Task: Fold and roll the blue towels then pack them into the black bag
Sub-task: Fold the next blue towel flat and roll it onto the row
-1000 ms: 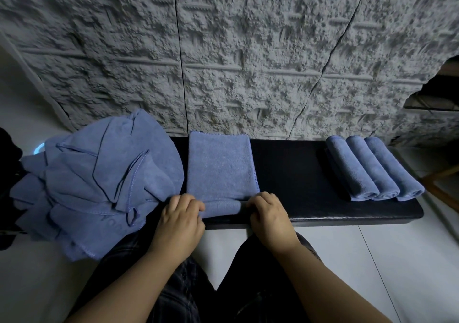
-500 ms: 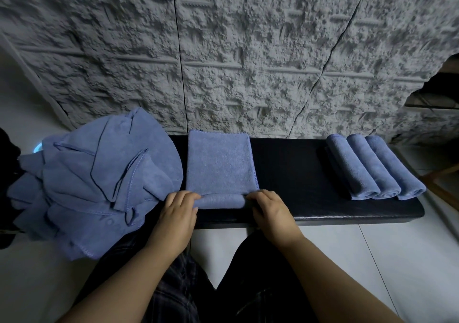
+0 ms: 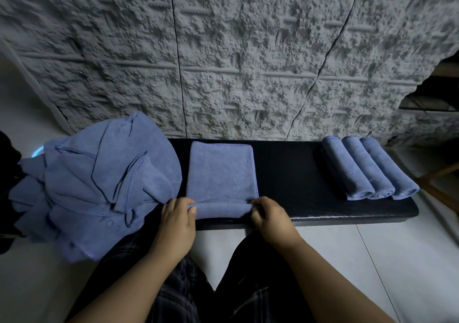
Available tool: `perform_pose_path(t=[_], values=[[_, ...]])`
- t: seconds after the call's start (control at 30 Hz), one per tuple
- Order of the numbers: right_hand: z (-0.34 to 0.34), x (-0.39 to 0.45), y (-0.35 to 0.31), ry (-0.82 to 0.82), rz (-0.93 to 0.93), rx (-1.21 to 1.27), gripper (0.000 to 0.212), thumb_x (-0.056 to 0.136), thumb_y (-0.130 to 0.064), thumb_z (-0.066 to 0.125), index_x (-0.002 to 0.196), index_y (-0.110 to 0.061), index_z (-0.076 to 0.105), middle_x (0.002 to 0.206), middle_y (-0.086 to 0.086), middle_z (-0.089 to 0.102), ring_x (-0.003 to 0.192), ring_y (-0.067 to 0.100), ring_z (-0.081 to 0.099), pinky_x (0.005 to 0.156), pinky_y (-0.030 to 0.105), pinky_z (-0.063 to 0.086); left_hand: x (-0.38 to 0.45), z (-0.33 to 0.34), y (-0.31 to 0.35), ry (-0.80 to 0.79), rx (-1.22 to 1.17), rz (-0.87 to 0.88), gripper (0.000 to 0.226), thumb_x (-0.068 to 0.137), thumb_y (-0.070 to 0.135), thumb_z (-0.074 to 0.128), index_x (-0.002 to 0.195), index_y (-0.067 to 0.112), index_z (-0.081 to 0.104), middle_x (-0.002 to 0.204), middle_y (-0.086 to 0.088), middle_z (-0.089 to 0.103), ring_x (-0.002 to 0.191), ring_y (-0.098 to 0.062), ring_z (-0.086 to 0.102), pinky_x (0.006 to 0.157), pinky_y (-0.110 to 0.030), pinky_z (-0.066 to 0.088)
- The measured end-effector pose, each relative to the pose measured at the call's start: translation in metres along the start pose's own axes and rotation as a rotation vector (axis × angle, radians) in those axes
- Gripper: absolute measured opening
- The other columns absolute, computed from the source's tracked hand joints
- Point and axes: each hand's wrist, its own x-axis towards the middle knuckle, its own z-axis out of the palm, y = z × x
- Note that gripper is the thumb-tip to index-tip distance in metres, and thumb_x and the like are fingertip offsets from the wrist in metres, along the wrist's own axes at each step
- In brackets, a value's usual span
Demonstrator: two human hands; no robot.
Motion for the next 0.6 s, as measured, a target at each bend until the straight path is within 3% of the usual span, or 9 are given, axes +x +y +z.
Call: perform_pose_path(t=[0.17,0.23,0.3,0.37,0.5,0.6], values=[[0.009,0.004,0.002,0.091,0.001,-0.010,0.006,0.089,-0.013,0.050,0.094,-0.013,0.054,0.097,0.000,0.053,0.089,0.015,0.050,0.072,0.021,0.036,0.004,0.000,0.003,0.144,0.084,0.016,0.008,0.083,0.007,0.065,0.089,0.004,0.060,0.092,-0.015,0.048,0.087,-0.035,0.049,0.078,-0.045,0.045],[0.014,0.004,0.004,0.187,-0.027,-0.126,0.011,0.087,-0.016,0.051,0.092,-0.009,0.058,0.094,0.002,0.053,0.088,0.021,0.048,0.074,0.030,0.039,0.004,-0.005,0.006,0.183,0.128,0.077,0.018,0.075,0.003,0.072,0.082,0.009,0.056,0.090,-0.011,0.047,0.084,-0.030,0.047,0.073,-0.043,0.046],[0.016,0.004,0.006,0.332,-0.113,-0.287,0.014,0.079,-0.020,0.053,0.085,-0.011,0.061,0.091,0.005,0.056,0.082,0.025,0.048,0.065,0.035,0.039,0.005,-0.008,0.009,0.210,0.211,0.175,0.028,0.068,-0.002,0.073,0.081,0.014,0.055,0.088,-0.006,0.049,0.082,-0.023,0.041,0.068,-0.039,0.045],[0.014,0.003,0.004,0.387,-0.244,-0.381,0.011,0.075,-0.016,0.051,0.080,-0.014,0.060,0.087,0.003,0.056,0.075,0.024,0.048,0.059,0.032,0.035,0.006,-0.006,0.011,0.205,0.287,0.314,0.038,0.063,-0.010,0.065,0.085,0.021,0.057,0.089,0.000,0.051,0.082,-0.020,0.041,0.069,-0.037,0.044],[0.017,0.001,-0.001,0.209,-0.412,-0.362,0.035,0.069,-0.008,0.031,0.087,-0.013,0.061,0.085,0.001,0.054,0.075,0.017,0.041,0.063,0.029,0.040,0.004,0.000,0.016,0.127,0.370,0.513,0.040,0.068,0.009,0.031,0.093,0.026,0.057,0.086,0.006,0.054,0.084,-0.017,0.046,0.069,-0.030,0.044],[0.018,0.001,-0.004,0.198,-0.391,-0.339,0.035,0.071,-0.009,0.035,0.087,-0.013,0.066,0.085,0.001,0.057,0.074,0.018,0.047,0.065,0.023,0.041,0.001,0.003,0.014,0.093,0.429,0.522,0.043,0.070,0.010,0.032,0.095,0.019,0.064,0.089,0.004,0.058,0.087,-0.017,0.048,0.073,-0.030,0.044]])
